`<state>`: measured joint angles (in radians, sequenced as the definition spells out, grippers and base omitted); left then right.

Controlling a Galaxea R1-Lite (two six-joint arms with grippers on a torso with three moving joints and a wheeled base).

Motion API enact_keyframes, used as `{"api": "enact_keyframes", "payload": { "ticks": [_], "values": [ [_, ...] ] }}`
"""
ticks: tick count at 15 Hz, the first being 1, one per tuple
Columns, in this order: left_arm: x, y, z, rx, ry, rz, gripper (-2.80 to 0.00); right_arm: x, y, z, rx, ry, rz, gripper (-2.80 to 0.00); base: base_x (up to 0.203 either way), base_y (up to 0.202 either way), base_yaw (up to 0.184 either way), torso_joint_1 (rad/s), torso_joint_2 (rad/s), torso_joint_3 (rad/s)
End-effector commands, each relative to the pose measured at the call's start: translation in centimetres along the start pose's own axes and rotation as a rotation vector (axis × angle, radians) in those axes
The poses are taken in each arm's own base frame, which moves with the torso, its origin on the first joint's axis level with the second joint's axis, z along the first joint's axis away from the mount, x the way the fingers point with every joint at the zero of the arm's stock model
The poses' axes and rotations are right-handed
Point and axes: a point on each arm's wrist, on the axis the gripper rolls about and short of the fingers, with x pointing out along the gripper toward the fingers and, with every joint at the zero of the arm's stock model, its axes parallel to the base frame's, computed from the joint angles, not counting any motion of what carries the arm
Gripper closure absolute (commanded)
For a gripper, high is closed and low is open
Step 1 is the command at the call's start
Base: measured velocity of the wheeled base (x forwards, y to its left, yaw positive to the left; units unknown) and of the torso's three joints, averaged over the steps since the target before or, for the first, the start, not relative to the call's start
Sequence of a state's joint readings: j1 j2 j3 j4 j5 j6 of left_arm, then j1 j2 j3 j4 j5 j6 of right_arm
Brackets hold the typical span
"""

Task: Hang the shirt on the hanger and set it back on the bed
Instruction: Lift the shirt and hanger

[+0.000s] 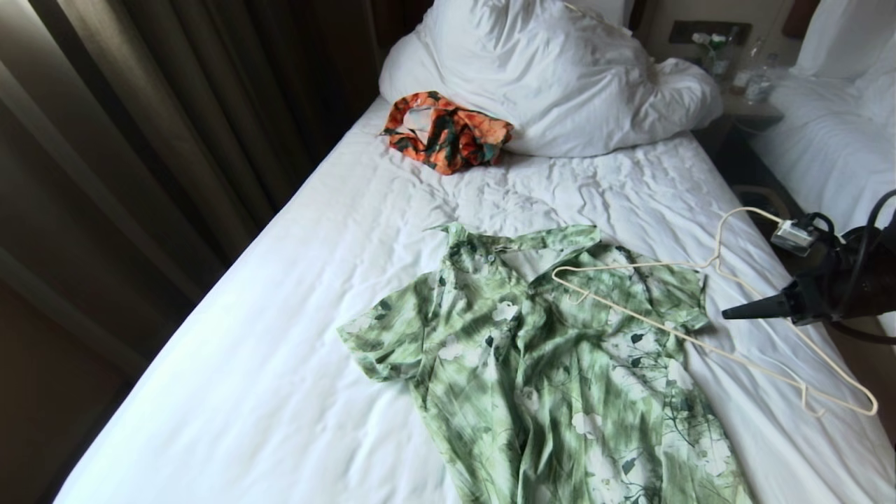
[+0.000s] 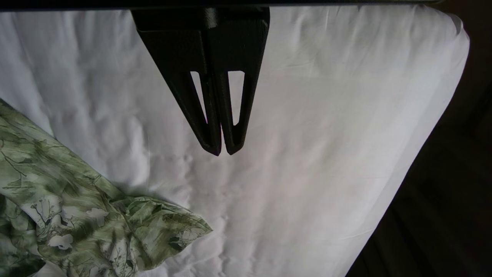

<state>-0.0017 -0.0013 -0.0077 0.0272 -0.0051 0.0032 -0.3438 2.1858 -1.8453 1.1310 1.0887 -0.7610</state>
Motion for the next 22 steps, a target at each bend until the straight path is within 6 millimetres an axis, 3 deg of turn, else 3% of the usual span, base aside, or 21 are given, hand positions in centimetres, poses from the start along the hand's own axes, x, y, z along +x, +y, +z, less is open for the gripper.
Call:
{"api": "enact_keyframes", "payload": {
  "ticks": [1,4,8,14,17,22],
  "values": [
    [0.0,0.0,0.0,0.0,0.0,0.001,0.0,-1.9,4.4,0.8,-0.158,-0.016,-0.007,0.0,0.0,0.0,0.0,0.0,0.0,0.0],
    [0.0,0.0,0.0,0.0,0.0,0.001,0.0,-2.8,6.9,0.7,-0.282,-0.018,-0.004,0.0,0.0,0.0,0.0,0.0,0.0,0.0],
    [0.0,0.0,0.0,0.0,0.0,0.001,0.0,-2.0,8.6,1.0,-0.392,-0.014,0.028,0.0,0.0,0.0,0.0,0.0,0.0,0.0],
    [0.0,0.0,0.0,0.0,0.0,0.001,0.0,-1.2,11.2,2.0,-0.696,-0.1,0.086,0.0,0.0,0.0,0.0,0.0,0.0,0.0],
    [0.0,0.0,0.0,0.0,0.0,0.001,0.0,-0.5,12.5,1.3,-0.784,-0.115,0.112,0.0,0.0,0.0,0.0,0.0,0.0,0.0],
    [0.0,0.0,0.0,0.011,0.0,-0.001,0.0,-1.2,14.8,0.3,-0.958,-0.183,0.055,0.0,0.0,0.0,0.0,0.0,0.0,0.0]
  ]
}}
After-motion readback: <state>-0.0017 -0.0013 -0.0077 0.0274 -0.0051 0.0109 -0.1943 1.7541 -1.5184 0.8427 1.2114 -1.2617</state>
